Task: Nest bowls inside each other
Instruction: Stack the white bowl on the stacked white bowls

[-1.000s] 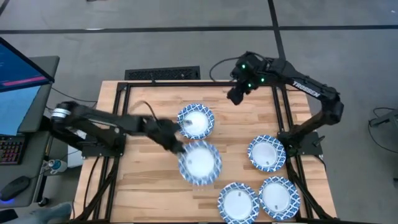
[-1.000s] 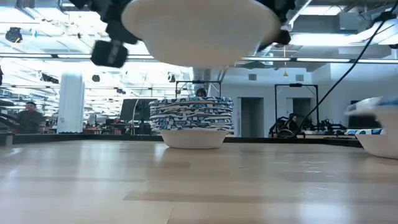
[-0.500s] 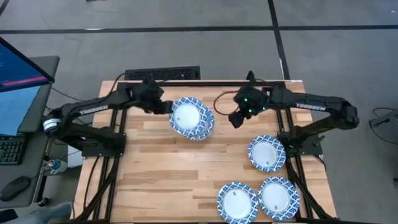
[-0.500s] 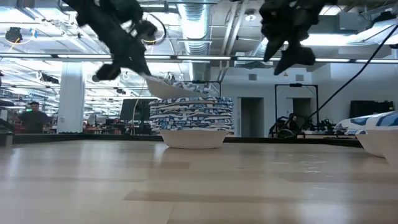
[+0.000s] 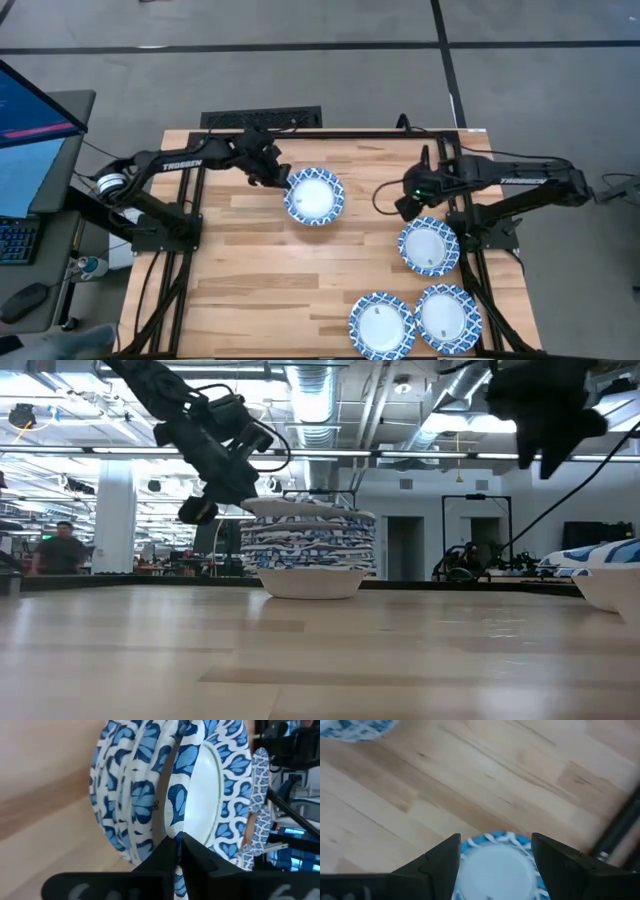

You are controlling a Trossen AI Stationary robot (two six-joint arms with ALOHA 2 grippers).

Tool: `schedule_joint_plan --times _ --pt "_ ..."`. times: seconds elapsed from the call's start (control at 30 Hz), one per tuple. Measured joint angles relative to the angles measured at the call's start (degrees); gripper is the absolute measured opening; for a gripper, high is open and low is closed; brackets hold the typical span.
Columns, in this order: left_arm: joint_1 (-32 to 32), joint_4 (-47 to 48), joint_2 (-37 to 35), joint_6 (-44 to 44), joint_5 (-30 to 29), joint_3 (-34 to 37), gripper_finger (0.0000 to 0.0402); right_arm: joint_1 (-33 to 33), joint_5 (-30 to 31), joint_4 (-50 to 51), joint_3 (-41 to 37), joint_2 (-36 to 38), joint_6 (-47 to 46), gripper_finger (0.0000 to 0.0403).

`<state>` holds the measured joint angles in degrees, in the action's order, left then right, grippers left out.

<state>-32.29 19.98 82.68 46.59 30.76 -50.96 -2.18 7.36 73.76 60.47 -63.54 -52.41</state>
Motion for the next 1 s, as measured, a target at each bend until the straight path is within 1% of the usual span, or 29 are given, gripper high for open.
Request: schedule_joint_plan --times 0.13,0.27,0.37,0.47,0.57,0.73,0.8,0.9,1.0 --pt "0.9 0.3 -1.4 3.0 -0.4 0.0 0.0035 0.2 0.2 4.1 0.0 1.2 -0.4 0.0265" --pt "1.4 -0.6 -3.8 5.4 -0.5 -0.1 0.0074 -0.1 0.2 8.0 0.0 1.9 1.1 0.0265" --pt "2.1 -0.1 -5.3 6.3 -1.0 -1.8 0.0106 -0.7 0.2 9.9 0.0 2.5 1.5 0.0265" --pt "3.0 -0.2 -6.4 5.6 -3.1 -3.4 0.0136 -1.3 0.2 10.3 0.1 3.6 1.8 0.0265" --pt "3.8 0.5 -6.8 4.5 -6.8 -4.0 0.0157 -1.3 0.2 10.3 0.1 4.6 1.8 0.0265" --pt "3.7 11.8 -6.7 4.0 -9.5 -3.9 0.0176 -1.2 0.2 12.0 0.0 5.4 1.9 0.0265" --pt "3.7 15.2 -7.0 2.2 -9.2 -3.8 0.0179 -1.3 0.2 12.3 0.1 5.7 2.0 0.0265" --pt "3.8 14.7 -10.2 -0.1 -8.9 -3.8 0.0180 -1.8 0.2 13.9 0.1 5.6 3.6 0.0265" --pt "5.0 10.0 -14.2 0.7 -10.9 -3.8 0.0181 -3.7 -0.1 13.5 -1.0 5.5 7.4 0.0265"
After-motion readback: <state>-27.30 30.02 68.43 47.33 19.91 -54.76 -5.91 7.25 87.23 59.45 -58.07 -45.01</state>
